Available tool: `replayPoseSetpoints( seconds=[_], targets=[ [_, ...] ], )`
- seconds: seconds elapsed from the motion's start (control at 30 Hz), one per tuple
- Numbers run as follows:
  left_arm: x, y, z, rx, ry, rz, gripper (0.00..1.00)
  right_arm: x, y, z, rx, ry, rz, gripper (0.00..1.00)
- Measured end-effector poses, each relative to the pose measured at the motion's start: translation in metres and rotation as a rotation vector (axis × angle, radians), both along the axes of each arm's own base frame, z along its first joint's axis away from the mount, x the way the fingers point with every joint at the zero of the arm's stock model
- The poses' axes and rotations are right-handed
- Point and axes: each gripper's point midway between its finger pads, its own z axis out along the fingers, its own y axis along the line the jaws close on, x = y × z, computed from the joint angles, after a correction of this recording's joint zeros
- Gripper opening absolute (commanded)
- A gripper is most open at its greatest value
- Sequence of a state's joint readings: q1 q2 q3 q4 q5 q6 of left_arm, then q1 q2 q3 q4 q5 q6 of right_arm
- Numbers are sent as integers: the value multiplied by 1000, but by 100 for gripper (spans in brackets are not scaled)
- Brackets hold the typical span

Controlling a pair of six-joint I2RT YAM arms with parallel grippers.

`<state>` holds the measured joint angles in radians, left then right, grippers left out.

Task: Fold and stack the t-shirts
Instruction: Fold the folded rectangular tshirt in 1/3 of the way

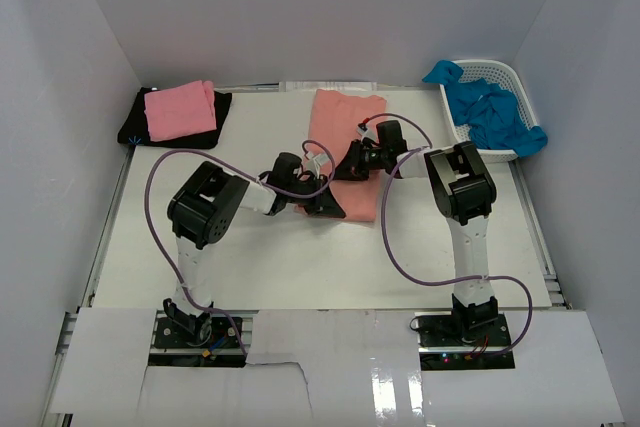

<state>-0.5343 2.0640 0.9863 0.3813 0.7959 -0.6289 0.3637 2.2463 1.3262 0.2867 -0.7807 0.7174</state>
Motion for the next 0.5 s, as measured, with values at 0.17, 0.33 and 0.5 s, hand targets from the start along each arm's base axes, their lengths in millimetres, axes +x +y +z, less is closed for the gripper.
replayPoseSetpoints(
  seconds=[0.17,0.33,0.5],
  targets=[
    [-3,-2,-1,-45,-16,-13,11,7,-1,0,-6,-13,-1,8],
    [-4,-1,-1,-72,-53,-11,11,21,-5,-1,-9,-24,-13,8],
    [-5,0,-1,-85,-82,-8,11,37,-9,0,-14,-41,-26,8]
  ],
)
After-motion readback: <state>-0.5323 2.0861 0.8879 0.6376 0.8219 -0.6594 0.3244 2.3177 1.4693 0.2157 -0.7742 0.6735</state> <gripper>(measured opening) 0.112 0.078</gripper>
